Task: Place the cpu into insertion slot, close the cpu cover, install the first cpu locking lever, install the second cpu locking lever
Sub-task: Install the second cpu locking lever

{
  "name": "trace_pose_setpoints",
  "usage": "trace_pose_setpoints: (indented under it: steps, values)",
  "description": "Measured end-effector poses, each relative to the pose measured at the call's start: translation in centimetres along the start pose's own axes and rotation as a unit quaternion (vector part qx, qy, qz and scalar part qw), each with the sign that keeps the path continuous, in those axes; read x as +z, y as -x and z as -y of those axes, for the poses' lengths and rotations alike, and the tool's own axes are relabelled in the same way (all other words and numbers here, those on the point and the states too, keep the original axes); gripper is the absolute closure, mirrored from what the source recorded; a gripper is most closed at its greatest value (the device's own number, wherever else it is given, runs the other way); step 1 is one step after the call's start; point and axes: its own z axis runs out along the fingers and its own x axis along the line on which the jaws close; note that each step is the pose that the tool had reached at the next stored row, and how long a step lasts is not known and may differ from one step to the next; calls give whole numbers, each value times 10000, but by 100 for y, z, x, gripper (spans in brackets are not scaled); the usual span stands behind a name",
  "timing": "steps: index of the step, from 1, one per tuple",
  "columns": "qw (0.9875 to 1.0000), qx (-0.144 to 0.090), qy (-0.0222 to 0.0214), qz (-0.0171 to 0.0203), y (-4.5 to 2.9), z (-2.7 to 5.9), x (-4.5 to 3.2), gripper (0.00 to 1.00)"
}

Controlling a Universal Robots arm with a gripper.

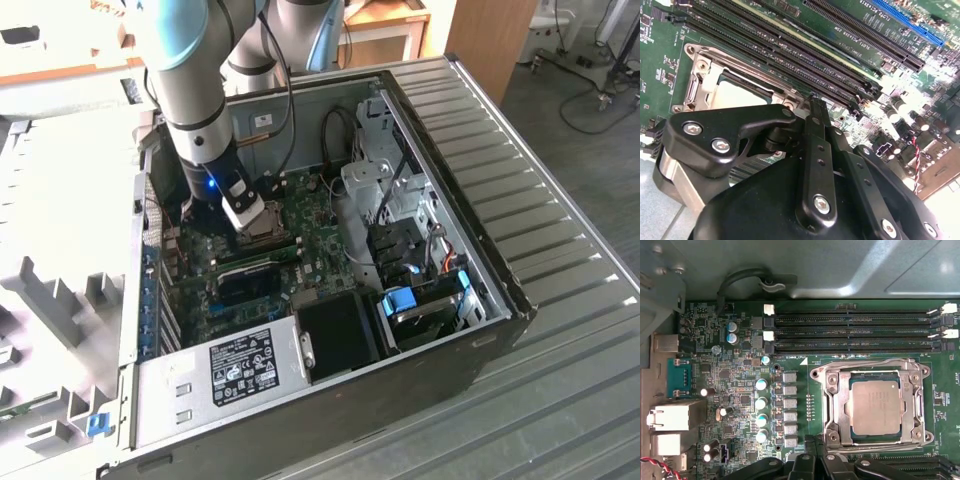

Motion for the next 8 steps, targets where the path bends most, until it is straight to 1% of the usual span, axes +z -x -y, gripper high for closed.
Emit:
trace_pose_setpoints:
  steps: [8]
  values:
    - [10000, 1, 8, 0, -8, 0, 1, 89]
